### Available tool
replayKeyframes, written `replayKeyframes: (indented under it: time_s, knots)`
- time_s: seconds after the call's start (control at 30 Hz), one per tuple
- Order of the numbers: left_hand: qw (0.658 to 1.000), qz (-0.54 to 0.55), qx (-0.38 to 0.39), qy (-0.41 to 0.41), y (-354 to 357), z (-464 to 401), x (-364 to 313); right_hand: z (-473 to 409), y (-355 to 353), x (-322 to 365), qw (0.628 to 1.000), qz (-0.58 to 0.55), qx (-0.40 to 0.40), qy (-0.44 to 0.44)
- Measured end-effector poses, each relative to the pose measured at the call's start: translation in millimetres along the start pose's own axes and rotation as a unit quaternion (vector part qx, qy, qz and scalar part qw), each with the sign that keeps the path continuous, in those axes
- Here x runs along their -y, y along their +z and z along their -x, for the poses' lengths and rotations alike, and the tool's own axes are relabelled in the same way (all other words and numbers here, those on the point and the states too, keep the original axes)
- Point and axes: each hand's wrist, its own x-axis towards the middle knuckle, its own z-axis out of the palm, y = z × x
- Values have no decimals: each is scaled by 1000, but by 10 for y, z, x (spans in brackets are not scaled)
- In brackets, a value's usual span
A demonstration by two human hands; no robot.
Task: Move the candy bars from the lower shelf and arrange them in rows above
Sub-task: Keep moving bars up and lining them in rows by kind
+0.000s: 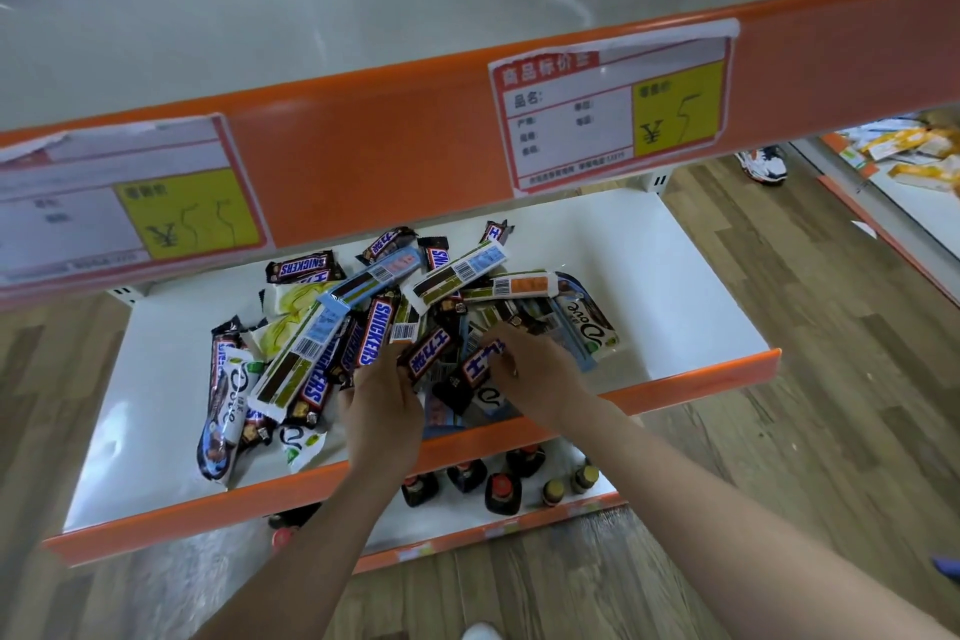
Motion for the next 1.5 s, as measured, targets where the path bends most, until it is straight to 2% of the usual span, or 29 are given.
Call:
replayKeyframes:
  time_s: [0.1, 0.23, 0.4, 0.5, 0.57, 0.63, 0.7, 0.83, 1.03, 1.1, 1.23, 1.33, 1.5]
  knots:
    - [999, -30, 12, 15, -73, 22, -52, -47, -79, 72, 998, 52, 16, -26]
    - [997, -59, 46, 19, -93, 65, -26, -97, -143, 98, 979, 173, 98, -37]
    - [979, -162, 92, 84, -183, 82, -93, -107, -251, 90, 972, 206, 101, -51]
    - [960, -230, 91, 131, -213, 19, -92, -114, -293, 47, 972, 209, 90, -55]
    - [944, -243, 93, 201, -230, -57, -65, -126, -321, 8, 973, 213, 81, -45]
    - [904, -287, 104, 300, -221, -143, -49, -134, -338, -33, 975, 206, 81, -28]
    - [878, -327, 92, 337, -185, -201, 0, -123, -339, -76, 978, 195, 70, -21]
    - [890, -325, 110, 302, -167, -198, 22, -74, -352, -163, 982, 178, 64, 6]
    - [912, -313, 85, 250, -162, -236, -30, -19, -395, -241, 980, 195, 34, 37]
    - [912, -309, 92, 252, -148, -199, -56, -10, -380, -248, 979, 199, 29, 45]
    - [936, -235, 95, 243, -178, -157, 13, -9, -377, -249, 979, 192, 30, 63]
    - [934, -234, 93, 252, -214, -150, 77, 18, -388, -210, 976, 203, 20, 69]
    - [929, -250, 43, 270, -315, -76, 85, 166, -394, -92, 975, 208, -2, 78]
